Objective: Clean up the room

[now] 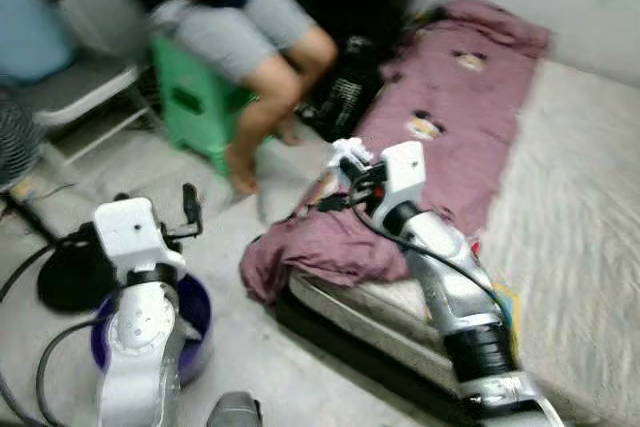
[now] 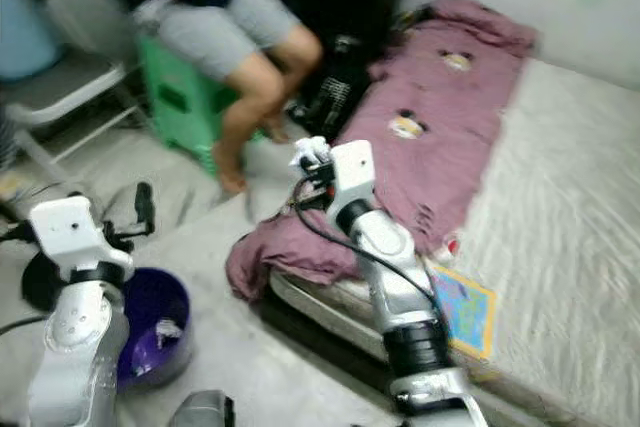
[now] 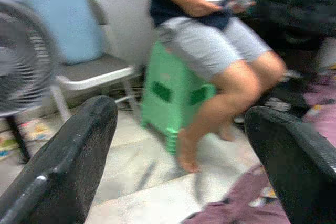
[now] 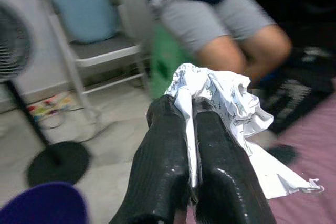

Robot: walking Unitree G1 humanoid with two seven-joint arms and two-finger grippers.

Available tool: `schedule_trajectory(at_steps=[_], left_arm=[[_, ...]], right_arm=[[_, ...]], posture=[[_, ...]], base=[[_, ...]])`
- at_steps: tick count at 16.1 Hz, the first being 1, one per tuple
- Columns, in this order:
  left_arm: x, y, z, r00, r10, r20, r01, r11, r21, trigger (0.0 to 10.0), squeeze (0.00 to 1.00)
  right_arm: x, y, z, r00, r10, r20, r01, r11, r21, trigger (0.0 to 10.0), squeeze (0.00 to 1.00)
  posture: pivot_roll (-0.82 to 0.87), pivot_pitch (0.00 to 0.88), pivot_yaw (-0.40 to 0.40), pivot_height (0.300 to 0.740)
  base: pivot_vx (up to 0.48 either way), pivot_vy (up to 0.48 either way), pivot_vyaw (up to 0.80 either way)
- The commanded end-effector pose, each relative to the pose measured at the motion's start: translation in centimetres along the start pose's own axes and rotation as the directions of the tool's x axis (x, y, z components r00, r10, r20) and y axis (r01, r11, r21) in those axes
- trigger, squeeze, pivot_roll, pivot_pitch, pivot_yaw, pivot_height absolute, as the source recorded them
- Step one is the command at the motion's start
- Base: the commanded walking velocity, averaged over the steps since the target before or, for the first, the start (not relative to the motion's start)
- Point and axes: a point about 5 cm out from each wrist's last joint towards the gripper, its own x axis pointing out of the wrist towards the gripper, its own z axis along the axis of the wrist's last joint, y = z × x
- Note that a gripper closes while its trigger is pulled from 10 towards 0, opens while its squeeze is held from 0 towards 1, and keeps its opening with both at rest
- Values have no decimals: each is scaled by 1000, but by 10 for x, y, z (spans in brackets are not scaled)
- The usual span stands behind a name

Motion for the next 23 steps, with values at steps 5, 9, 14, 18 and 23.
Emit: schedule_trajectory(at_steps=[5, 9, 14, 18, 23], left_arm=[[-1, -3, 4, 1000, -9, 13, 9, 1000, -4, 10000, 0], [0, -4, 5, 1000, -10, 16, 10, 1000, -7, 10000, 0], [1, -5, 5, 1000, -15, 20, 15, 1000, -8, 10000, 0], [1, -7, 5, 1000, -21, 20, 21, 1000, -11, 10000, 0], [0, -7, 5, 999, -23, 23, 23, 1000, -15, 10000, 0]], right_arm=[[2, 0, 3, 1000, 7, 18, -7, 1000, -8, 10000, 0], [4, 1, 4, 1000, 16, 20, -16, 1000, -10, 10000, 0], [7, 3, 4, 999, 29, 23, -28, 1000, -12, 10000, 0], [6, 3, 4, 999, 33, 22, -33, 999, -15, 10000, 0], [6, 4, 3, 999, 36, 22, -35, 999, -17, 10000, 0]], posture=[[33, 0, -57, 740], [39, 0, -61, 740], [41, 0, -64, 740], [39, 0, -67, 740], [42, 0, -67, 740]], base=[[0, 0, 800], [0, 0, 800], [0, 0, 798], [0, 0, 794], [0, 0, 794]])
